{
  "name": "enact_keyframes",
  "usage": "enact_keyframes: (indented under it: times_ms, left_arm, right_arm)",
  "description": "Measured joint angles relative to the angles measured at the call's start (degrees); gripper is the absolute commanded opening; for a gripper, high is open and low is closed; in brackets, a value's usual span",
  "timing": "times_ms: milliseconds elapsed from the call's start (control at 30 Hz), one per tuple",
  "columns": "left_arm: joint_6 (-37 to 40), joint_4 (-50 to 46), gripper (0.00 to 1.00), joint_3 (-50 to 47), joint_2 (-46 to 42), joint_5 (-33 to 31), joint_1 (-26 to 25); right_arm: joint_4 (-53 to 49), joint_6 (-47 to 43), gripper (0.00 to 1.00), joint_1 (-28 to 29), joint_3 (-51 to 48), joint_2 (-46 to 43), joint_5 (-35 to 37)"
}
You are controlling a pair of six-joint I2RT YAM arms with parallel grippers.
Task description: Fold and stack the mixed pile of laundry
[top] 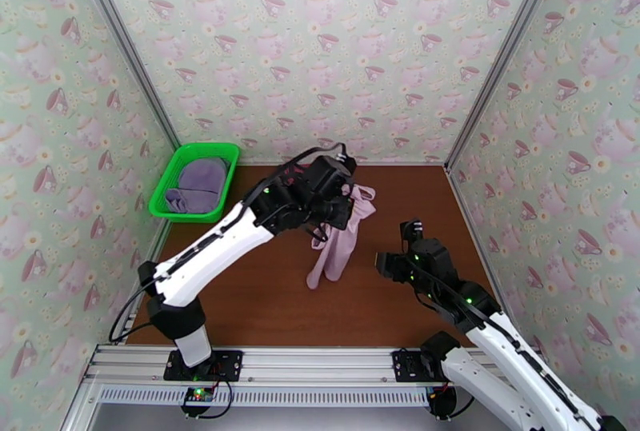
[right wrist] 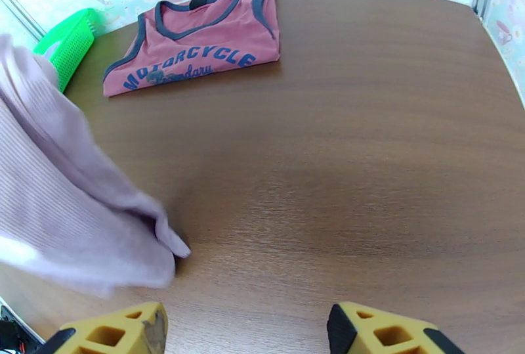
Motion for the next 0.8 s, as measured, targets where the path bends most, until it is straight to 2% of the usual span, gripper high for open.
enact_keyframes:
  times_ms: [167, 400, 500, 600, 800]
  left_arm:
    - [15.1, -5.7, 0.0, 6.4, 0.5, -2.5, -3.2]
    - [35.8, -12.0, 0.0, 8.0, -2.2, -14.4, -8.1]
    - [42.5, -11.1, 0.0, 2.9, -7.4, -16.9, -8.0]
    - [48.1, -8.3, 0.0, -4.8, -16.4, -17.2, -7.8]
    - [52.6, -3.0, 0.0, -15.3, -34.5, -16.7, -7.8]
  right_arm:
    - [-2.0, -1.0, 0.68, 0.0, 1.8, 0.7, 1.5]
    - [-3.8, -2.6, 0.68, 0.0, 7.1, 0.4, 5.2]
    - [-4.5, -3.9, 0.68, 0.0, 8.7, 0.3, 6.8]
    - [-5.4, -5.2, 0.68, 0.0, 9.9, 0.7, 8.3]
    - [-5.9, -6.9, 0.68, -0.1, 12.7, 3.7, 10.3]
